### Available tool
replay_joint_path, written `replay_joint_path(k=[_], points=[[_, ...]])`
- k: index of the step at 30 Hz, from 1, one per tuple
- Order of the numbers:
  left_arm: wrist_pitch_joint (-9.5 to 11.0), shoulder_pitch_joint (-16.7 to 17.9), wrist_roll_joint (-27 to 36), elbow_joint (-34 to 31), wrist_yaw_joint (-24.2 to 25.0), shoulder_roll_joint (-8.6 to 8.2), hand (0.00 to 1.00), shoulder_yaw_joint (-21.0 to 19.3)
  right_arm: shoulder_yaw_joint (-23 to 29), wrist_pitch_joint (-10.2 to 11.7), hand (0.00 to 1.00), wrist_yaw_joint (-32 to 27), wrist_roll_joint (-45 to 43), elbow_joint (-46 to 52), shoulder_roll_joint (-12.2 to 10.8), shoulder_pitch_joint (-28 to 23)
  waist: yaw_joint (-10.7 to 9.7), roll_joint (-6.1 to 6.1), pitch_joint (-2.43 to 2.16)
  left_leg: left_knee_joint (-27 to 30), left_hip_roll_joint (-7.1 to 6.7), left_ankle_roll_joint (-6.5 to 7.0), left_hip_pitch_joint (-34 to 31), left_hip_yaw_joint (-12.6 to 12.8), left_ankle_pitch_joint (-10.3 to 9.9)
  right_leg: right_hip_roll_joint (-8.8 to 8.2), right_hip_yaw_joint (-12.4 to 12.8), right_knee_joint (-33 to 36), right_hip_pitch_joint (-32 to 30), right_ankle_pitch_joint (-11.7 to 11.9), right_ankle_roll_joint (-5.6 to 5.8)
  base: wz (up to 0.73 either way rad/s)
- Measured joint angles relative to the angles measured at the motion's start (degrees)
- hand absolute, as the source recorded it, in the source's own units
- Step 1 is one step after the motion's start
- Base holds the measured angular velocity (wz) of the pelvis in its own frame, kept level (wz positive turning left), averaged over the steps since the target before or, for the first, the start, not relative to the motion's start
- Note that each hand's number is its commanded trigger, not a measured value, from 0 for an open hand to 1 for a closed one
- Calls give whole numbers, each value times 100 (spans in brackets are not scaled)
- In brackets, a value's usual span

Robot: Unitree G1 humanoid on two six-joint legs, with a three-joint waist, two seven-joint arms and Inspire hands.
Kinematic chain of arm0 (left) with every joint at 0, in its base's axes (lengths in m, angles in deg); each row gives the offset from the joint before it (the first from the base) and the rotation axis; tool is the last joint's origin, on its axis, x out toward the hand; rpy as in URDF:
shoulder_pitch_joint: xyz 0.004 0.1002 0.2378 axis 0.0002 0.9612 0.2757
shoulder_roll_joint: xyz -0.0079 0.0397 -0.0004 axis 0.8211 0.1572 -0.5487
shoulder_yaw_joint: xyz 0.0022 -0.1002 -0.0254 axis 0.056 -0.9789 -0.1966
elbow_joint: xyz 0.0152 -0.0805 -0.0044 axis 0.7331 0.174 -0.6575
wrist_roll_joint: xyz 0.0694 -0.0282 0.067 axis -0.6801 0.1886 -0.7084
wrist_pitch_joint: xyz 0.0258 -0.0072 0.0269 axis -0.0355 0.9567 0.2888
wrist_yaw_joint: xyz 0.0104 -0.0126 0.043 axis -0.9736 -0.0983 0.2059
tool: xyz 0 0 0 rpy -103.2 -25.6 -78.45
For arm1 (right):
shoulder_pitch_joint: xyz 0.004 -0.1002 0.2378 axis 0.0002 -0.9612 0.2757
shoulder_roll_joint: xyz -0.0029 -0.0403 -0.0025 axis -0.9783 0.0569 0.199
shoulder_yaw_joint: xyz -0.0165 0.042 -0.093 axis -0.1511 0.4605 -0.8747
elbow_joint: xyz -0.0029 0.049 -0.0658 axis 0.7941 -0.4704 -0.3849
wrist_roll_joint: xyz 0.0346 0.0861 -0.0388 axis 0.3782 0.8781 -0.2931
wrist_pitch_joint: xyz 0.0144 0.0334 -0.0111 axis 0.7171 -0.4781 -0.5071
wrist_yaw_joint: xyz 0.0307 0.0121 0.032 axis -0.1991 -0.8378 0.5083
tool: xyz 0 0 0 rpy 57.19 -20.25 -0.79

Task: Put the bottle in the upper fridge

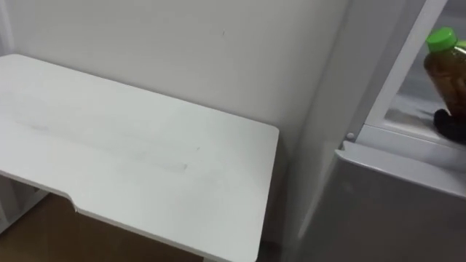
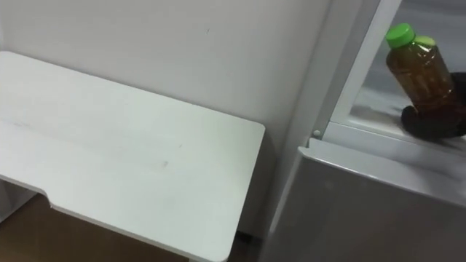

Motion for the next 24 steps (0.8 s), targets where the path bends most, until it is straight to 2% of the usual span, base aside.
replay_joint_path(k=[8,14,16,18,22,24], points=[[5,-26,-53,0,98,2,0,-23,9,11,100,63,12,-22,23,2,87,1,1,-104,3,-6,55,32,-4,-3,4,3,10,3,3,0],[5,76,-45,4,292,2,0,-295,55,-50,100,245,38,-88,31,-6,97,-37,24,-125,8,-15,78,32,-11,5,-1,-4,47,2,5,0],[1,92,-48,6,394,20,0,-407,173,-100,100,343,32,-108,49,-62,103,-88,34,-113,10,-19,61,29,-15,7,-16,-3,42,-2,11,3],[-7,112,-46,7,405,21,0,-438,265,-117,100,493,27,-201,65,-70,98,-112,26,-83,7,-13,28,15,-21,1,-50,-3,38,-3,22,7],[-119,133,-44,8,483,27,0,-441,351,-143,100,820,41,-508,139,-96,118,-191,-32,-37,1,0,37,12,-29,-15,-96,1,48,-8,57,5],[-138,131,-45,8,508,25,0,-457,357,-139,100,1043,88,-802,165,-2,128,-208,-41,11,2,11,41,10,-42,-12,-97,-7,84,-8,62,6]])
